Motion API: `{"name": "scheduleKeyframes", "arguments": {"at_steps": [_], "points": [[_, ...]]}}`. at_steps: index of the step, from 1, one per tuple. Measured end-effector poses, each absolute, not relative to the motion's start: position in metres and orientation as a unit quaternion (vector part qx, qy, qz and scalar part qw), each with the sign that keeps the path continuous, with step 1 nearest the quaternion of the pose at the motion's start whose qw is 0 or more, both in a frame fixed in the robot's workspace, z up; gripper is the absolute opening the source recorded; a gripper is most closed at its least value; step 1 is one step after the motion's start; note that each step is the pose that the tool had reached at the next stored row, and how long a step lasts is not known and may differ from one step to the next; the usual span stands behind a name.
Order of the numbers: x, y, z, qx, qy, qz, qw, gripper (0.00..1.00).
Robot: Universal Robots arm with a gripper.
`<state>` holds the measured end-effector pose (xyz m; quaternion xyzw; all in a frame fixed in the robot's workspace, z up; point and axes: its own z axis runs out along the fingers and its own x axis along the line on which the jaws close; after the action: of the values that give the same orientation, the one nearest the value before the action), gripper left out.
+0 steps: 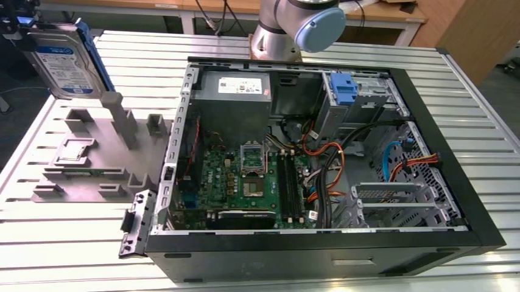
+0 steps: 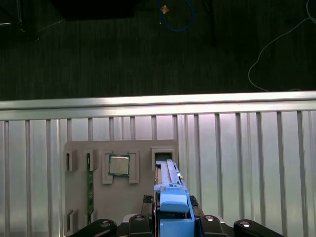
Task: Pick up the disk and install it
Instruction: 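Pick up the disk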
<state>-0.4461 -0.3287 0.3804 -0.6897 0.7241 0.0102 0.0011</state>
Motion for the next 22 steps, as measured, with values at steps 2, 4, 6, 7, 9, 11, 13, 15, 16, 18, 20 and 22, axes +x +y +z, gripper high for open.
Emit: {"name": "scheduleKeyframes", "arguments": {"at_steps": [2,4,6,7,9,11,13,15,16,18,20,22], "points": [[-0.4461,-0.3287,0.3813,-0.69,0.724,0.01,0.001,0.37],[-0.4461,-0.3287,0.3821,-0.69,0.724,0.01,0.001,0.37],[-0.4461,-0.3287,0.3829,-0.69,0.724,0.01,0.001,0.37],[-0.4461,-0.3287,0.3832,-0.69,0.724,0.01,0.001,0.37],[-0.4461,-0.3287,0.3832,-0.69,0.724,0.01,0.001,0.37],[-0.4461,-0.3287,0.3834,-0.69,0.724,0.01,0.001,0.37],[-0.4461,-0.3287,0.3834,-0.69,0.724,0.01,0.001,0.37],[-0.4461,-0.3287,0.3853,-0.69,0.724,0.01,0.001,0.37],[-0.4461,-0.3287,0.3854,-0.69,0.724,0.01,0.001,0.37],[-0.4461,-0.3287,0.3857,-0.69,0.724,0.01,0.001,0.37],[-0.4461,-0.3287,0.3864,-0.69,0.724,0.01,0.001,0.37],[-0.4461,-0.3287,0.3872,-0.69,0.724,0.01,0.001,0.37]]}}
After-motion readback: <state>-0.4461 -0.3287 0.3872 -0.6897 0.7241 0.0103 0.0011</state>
